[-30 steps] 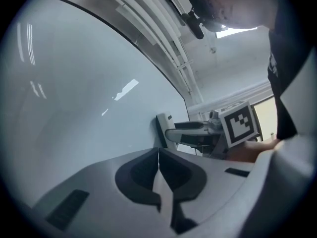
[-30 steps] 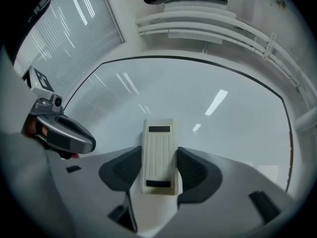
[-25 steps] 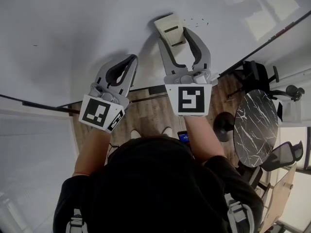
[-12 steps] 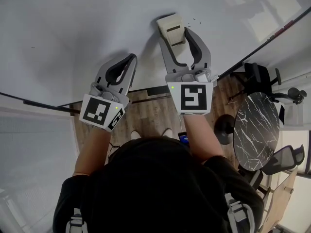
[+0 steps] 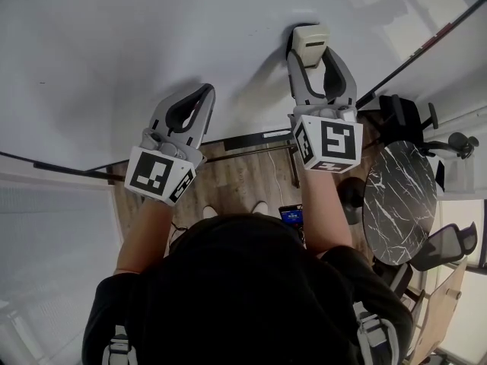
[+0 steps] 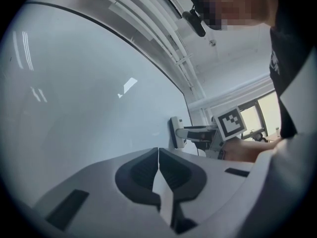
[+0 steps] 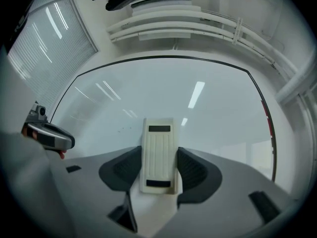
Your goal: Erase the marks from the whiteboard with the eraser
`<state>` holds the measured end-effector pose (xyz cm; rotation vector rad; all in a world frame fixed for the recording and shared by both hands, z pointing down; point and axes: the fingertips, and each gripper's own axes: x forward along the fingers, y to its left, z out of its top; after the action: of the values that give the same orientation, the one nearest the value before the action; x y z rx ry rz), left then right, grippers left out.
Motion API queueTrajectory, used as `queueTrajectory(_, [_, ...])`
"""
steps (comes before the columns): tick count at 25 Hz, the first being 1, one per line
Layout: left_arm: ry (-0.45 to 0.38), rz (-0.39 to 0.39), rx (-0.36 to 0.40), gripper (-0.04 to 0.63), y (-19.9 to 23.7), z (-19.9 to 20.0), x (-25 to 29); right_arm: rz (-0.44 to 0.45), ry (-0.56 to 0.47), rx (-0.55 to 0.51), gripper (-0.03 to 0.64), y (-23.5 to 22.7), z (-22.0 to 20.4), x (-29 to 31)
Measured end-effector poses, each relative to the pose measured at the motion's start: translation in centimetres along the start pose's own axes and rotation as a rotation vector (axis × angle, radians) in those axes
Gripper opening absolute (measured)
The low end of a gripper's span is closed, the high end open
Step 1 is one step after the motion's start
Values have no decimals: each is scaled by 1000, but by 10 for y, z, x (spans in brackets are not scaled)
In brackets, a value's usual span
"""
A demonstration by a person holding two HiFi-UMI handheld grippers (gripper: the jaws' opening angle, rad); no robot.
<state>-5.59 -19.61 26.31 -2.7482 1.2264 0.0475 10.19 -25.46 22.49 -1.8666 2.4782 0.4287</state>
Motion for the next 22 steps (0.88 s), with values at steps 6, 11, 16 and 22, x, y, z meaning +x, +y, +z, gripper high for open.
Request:
queueTrajectory(6, [4,-6,-1,8,-7,-1,5,-54,16,25,225,-31,-10,-5])
queueTrajectory(11, [7,2,2,8,-8,-1,4,-61,25,38,225,-38,-12,-8])
queueTrajectory(16, [2,31,22,8,3,0,-3,-45,35,12,224,-24,-10,-14])
queueTrajectory(22, [-17,61,25,8,16,6,-10,60,13,-41,224,33,4,-15])
